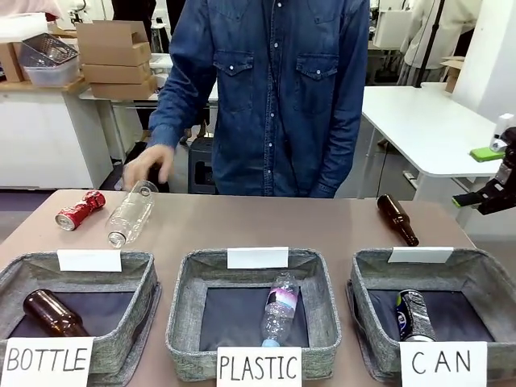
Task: Sort the can waste into the basket.
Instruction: Pick up the can waste from the table and place it in the right Fabric basket.
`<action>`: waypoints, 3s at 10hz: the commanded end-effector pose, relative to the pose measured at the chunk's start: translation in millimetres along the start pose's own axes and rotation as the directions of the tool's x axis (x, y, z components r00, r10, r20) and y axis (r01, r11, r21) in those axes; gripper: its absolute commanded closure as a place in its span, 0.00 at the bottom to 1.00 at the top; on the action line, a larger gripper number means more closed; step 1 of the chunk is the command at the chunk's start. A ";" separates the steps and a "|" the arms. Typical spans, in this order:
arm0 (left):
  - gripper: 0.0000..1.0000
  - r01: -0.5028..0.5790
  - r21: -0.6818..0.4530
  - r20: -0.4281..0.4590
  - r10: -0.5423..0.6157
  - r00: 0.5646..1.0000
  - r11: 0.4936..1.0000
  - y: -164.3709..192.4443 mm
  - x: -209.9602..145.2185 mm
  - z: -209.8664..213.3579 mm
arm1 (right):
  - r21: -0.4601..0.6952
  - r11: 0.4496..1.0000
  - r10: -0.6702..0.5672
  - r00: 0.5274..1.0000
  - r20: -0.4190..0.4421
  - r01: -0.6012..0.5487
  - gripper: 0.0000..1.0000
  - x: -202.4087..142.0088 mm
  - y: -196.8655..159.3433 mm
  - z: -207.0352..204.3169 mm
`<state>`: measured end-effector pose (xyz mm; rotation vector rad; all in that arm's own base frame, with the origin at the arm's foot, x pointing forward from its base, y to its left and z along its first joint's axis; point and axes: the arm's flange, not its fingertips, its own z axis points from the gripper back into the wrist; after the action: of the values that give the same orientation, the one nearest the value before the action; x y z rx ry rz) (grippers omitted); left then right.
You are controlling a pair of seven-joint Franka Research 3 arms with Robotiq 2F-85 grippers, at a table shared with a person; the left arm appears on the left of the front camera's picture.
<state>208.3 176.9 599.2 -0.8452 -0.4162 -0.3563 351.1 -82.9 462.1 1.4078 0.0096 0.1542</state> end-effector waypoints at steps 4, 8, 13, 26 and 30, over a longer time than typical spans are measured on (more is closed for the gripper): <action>0.00 0.188 0.371 -0.304 -0.072 0.950 0.910 8.5 115.3 -103.1 | 0.001 1.000 0.018 1.000 -0.008 -0.018 0.00 -2.0 -0.1 2.3; 0.00 0.114 0.237 -0.319 -0.033 0.947 0.965 42.6 154.7 -158.8 | 0.001 1.000 0.018 1.000 -0.008 -0.018 0.00 -2.0 -0.1 2.3; 0.00 -0.050 0.258 0.106 0.024 0.994 0.965 61.3 110.7 -21.5 | 0.001 1.000 0.018 1.000 -0.008 -0.018 0.00 -2.0 -0.1 2.3; 0.00 0.051 0.268 0.052 -0.067 0.996 0.962 89.1 149.4 -18.7 | 0.001 1.000 0.018 1.000 -0.008 -0.018 0.00 -2.0 -0.1 2.3; 0.00 0.142 0.383 -0.020 -0.146 0.989 0.913 135.0 169.0 -100.7 | 0.001 1.000 0.018 1.000 -0.008 -0.018 0.00 -2.0 -0.1 2.3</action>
<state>411.6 177.2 558.2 -0.4970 -0.5272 -0.3493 351.0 -83.5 461.5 1.4078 0.0098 0.1530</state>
